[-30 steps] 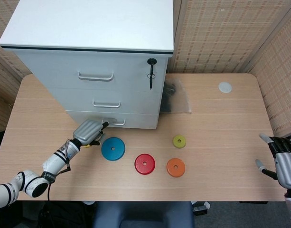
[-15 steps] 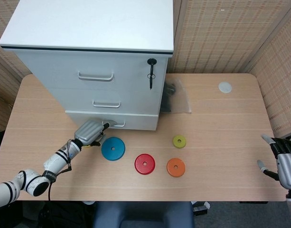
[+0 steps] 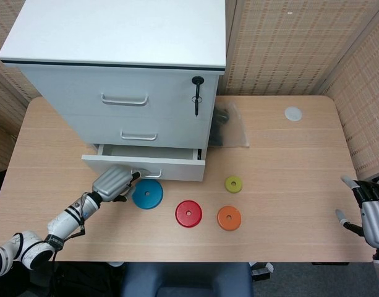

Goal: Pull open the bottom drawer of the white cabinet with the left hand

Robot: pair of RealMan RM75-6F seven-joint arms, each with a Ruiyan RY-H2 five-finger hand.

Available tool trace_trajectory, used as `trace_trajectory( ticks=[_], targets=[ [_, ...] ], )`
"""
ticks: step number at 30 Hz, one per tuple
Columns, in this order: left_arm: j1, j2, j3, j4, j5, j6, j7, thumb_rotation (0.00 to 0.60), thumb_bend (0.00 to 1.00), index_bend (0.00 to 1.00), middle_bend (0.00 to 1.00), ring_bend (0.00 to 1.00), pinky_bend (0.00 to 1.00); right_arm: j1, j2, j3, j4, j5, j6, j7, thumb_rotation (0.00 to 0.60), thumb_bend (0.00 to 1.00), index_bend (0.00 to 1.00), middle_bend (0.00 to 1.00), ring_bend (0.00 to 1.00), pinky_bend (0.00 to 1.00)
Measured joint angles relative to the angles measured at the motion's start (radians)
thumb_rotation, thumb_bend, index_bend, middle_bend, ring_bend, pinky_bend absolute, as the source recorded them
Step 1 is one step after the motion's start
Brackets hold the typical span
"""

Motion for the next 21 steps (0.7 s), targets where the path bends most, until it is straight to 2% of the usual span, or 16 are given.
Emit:
trace_trajectory(
  ticks=[21],
  targets=[
    [0.076, 0.095, 0.093, -0.155, 0.127, 0.108, 0.066, 0.600, 0.60, 0.20, 0.91, 0.95, 1.00, -0.001, 0.005, 0.002, -0.015, -0.007, 0.005, -0.013, 0.600, 0.24, 0.16, 0.26, 0.18, 0.16]
  ],
)
